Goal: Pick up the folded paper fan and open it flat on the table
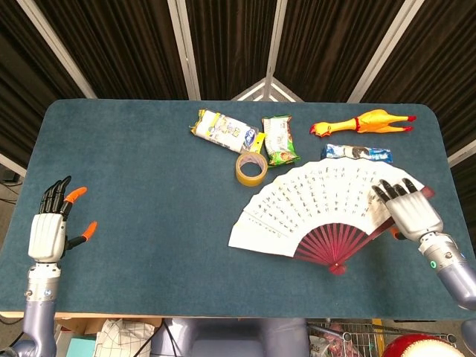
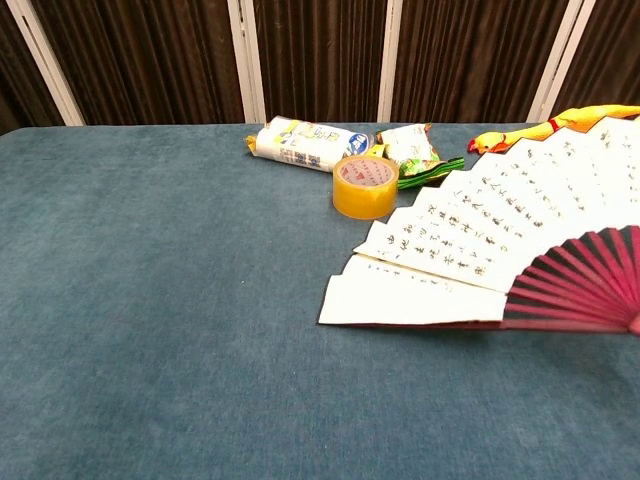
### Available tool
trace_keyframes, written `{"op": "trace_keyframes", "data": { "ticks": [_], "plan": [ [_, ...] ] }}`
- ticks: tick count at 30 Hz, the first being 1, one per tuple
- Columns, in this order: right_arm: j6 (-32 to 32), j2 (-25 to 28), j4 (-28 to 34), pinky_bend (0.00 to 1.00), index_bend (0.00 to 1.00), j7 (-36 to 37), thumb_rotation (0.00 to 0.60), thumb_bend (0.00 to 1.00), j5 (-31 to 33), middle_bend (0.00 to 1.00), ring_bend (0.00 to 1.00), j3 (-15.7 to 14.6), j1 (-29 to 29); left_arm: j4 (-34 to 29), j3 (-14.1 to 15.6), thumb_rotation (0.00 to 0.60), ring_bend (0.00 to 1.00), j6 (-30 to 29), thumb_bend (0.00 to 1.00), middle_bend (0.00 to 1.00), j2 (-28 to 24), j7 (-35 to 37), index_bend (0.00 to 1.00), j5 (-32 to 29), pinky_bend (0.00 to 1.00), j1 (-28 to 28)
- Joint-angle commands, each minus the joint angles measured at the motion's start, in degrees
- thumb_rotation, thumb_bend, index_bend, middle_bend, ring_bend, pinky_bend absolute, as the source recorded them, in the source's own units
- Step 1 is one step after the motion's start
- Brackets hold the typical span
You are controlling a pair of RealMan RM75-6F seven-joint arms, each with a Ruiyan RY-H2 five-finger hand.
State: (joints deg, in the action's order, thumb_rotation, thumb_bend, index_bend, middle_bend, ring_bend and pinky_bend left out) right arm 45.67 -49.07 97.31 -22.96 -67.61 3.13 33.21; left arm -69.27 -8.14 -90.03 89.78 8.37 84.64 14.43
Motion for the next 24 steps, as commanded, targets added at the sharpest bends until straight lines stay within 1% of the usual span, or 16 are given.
{"op": "trace_keyframes", "data": {
  "ticks": [1, 8, 9, 11, 12, 13, 14, 16, 18, 21, 24],
  "plan": [
    [-3.1, 4.0, 7.3, 0.08, 0.0, -7.4, 0.6, 0.32, 8.4, 0.06, 0.17, -0.9, 3.4, 0.1, 0.0, 0.6, 0.0, 0.0, 0.34, 0.01, 0.0, -0.1, 0.22, 0.1, 0.07, 0.0],
    [-0.4, 8.4, 15.9, 0.08, 0.0, -13.9, 0.6, 0.32, 19.1, 0.06, 0.17, -0.8, 7.2, 0.1, -0.1, 0.6, 0.0, 0.2, 0.34, 0.0, 0.0, -0.1, 0.22, 0.1, 0.07, -0.1],
    [0.1, 8.5, 16.6, 0.08, 0.0, -13.9, 0.6, 0.32, 19.8, 0.06, 0.17, -0.6, 7.3, 0.1, -0.1, 0.6, 0.0, 0.1, 0.34, 0.0, 0.0, 0.0, 0.22, 0.1, 0.07, -0.1],
    [1.7, 8.6, 18.6, 0.08, 0.0, -11.3, 0.6, 0.32, 20.3, 0.06, 0.17, 0.4, 6.8, 0.0, -0.2, 0.6, 0.0, -0.1, 0.34, 0.01, -0.2, 0.1, 0.22, 0.2, 0.07, -0.3],
    [2.9, 8.6, 19.8, 0.08, 0.0, -8.1, 0.6, 0.32, 19.5, 0.06, 0.18, 1.4, 5.7, -0.2, -0.1, 0.6, 0.0, 0.0, 0.34, 0.01, -0.5, 0.0, 0.22, 0.2, 0.07, -0.4],
    [4.1, 8.3, 20.4, 0.08, 0.0, -5.6, 0.6, 0.32, 18.4, 0.06, 0.18, 2.1, 4.7, -0.4, 0.0, 0.6, 0.0, 0.2, 0.34, 0.01, -0.8, -0.3, 0.22, 0.1, 0.07, -0.4],
    [6.4, 7.8, 21.0, 0.08, 0.0, -2.3, 0.6, 0.32, 15.9, 0.06, 0.18, 2.8, 2.9, -0.9, 0.1, 0.6, 0.0, 0.5, 0.34, 0.01, -1.4, -1.1, 0.22, -0.2, 0.07, -0.6],
    [12.6, 5.7, 21.2, 0.08, 0.0, 3.9, 0.6, 0.32, 9.1, 0.06, 0.18, 3.3, -1.5, -2.7, 0.5, 0.6, 0.0, 1.5, 0.34, 0.01, -2.7, -3.5, 0.22, -0.9, 0.07, -0.9],
    [18.8, 2.9, 20.3, 0.08, 0.0, 8.8, 0.6, 0.32, 1.8, 0.06, 0.18, 2.7, -5.8, -5.3, 0.8, 0.6, 0.0, 2.4, 0.34, 0.01, -4.2, -6.7, 0.22, -1.9, 0.07, -1.4],
    [28.7, -2.7, 16.8, 0.08, 0.0, 14.4, 0.6, 0.32, -8.5, 0.06, 0.18, 0.7, -11.9, -9.9, 1.1, 0.6, 0.0, 2.7, 0.34, 0.01, -6.5, -10.8, 0.22, -3.0, 0.07, -2.3],
    [35.8, -7.8, 12.1, 0.08, 0.0, 17.3, 0.6, 0.32, -15.3, 0.06, 0.18, -1.4, -16.4, -14.5, 1.4, 0.6, 0.0, 2.0, 0.34, 0.01, -8.8, -14.5, 0.22, -3.6, 0.07, -3.4]
  ]
}}
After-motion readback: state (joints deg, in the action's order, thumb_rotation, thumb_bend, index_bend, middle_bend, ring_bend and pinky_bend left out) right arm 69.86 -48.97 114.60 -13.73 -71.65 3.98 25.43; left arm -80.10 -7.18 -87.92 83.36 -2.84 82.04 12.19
